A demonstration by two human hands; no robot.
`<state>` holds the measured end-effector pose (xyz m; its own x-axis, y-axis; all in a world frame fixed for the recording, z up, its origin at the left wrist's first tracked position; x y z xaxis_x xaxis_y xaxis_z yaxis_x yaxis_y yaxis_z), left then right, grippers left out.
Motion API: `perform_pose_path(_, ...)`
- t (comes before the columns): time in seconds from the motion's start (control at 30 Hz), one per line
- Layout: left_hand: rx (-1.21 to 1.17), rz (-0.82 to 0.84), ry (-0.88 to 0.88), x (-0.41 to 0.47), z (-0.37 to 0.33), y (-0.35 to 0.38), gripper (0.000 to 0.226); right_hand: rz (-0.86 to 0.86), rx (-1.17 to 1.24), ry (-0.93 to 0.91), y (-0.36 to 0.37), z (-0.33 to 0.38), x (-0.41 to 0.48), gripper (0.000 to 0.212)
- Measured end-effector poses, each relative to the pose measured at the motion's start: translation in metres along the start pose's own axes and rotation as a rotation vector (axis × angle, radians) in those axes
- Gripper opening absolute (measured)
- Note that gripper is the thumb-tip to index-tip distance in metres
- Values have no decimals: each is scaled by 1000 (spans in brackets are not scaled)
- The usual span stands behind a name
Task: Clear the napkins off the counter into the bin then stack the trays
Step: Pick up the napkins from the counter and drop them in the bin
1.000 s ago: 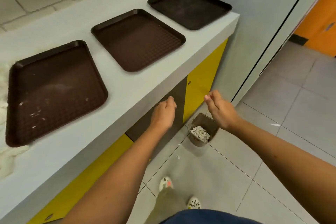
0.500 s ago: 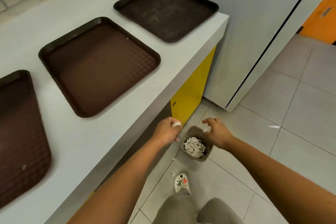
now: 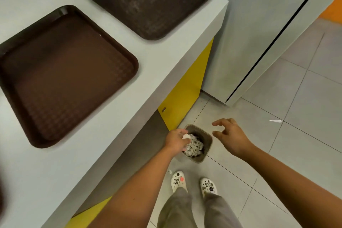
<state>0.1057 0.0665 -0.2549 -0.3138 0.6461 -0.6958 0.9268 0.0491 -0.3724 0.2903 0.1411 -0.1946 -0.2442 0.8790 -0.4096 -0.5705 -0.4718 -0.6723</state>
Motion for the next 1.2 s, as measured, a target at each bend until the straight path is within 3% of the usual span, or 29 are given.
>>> perform_pose_path(0.13,208,-20,101,12,-13,9,46,-24,91,14,-16,-2,1,34)
perform_pose_path(0.33,141,-138,204,-11,-40,-15,17,31,139,-106,-32,34,-4,27)
perform_pose_path(0.5,121,-219,341,-64,-64,-51,19,105,83,-280,-48,81,-16,20)
perform_pose_path(0.73,79,-479,426,-158,-66,-119,12,197,-50,-595,-45,168,-57,19)
perform_pose_path(0.9,30,-753,374,-237,-24,-177,7,292,-53,-786,-13,233,-102,16)
perform_pose_path(1.2,-150,-1122,120,-389,140,-267,5,528,-64,-1006,109,330,-226,12)
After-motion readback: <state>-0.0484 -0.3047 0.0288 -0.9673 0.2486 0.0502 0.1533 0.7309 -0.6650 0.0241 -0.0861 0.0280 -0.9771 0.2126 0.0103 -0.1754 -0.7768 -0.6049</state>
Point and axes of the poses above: each hand's wrist, its own x-axis towards the middle knuckle, its own y-axis out of the palm, z = x × y, the point moved 7 cm from there along x, towards the middle knuckle, and after that the axes turned 6 degrees about -z, right-handed, at the moved point
